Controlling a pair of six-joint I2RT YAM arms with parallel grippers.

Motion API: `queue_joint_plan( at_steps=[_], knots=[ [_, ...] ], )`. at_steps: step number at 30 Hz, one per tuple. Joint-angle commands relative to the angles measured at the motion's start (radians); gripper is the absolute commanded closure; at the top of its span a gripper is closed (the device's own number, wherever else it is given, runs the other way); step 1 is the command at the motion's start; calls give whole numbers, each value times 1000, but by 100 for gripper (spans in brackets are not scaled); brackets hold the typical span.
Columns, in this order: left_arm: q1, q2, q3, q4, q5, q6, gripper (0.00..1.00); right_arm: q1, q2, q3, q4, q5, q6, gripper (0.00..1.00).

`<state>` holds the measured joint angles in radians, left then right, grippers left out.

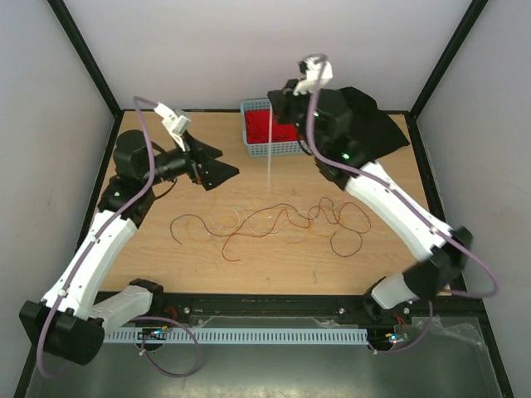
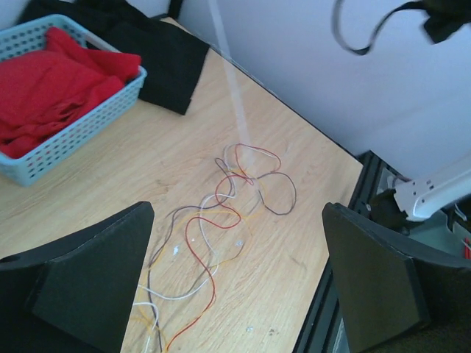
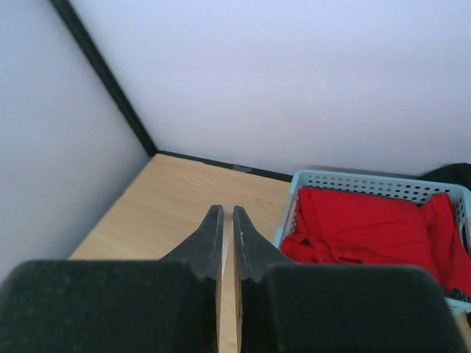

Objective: Zip-tie the wires
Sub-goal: Pick up the ribbon at the center of the board.

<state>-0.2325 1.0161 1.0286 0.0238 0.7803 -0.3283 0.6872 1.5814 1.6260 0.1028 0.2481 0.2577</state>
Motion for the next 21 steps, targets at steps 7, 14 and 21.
queue_joint_plan(
  at_steps=[7, 14, 21],
  knots=[
    [-226, 117, 39, 203, -81, 38, 4, 3, -385, -375, -2, -152, 146, 100],
    [-360, 194, 94, 237, -160, 38, 13, 3, -453, -457, 32, -184, 204, 100],
    [-454, 254, 98, 266, -350, 109, 24, 3, -496, -523, 70, -212, 285, 100]
  ],
)
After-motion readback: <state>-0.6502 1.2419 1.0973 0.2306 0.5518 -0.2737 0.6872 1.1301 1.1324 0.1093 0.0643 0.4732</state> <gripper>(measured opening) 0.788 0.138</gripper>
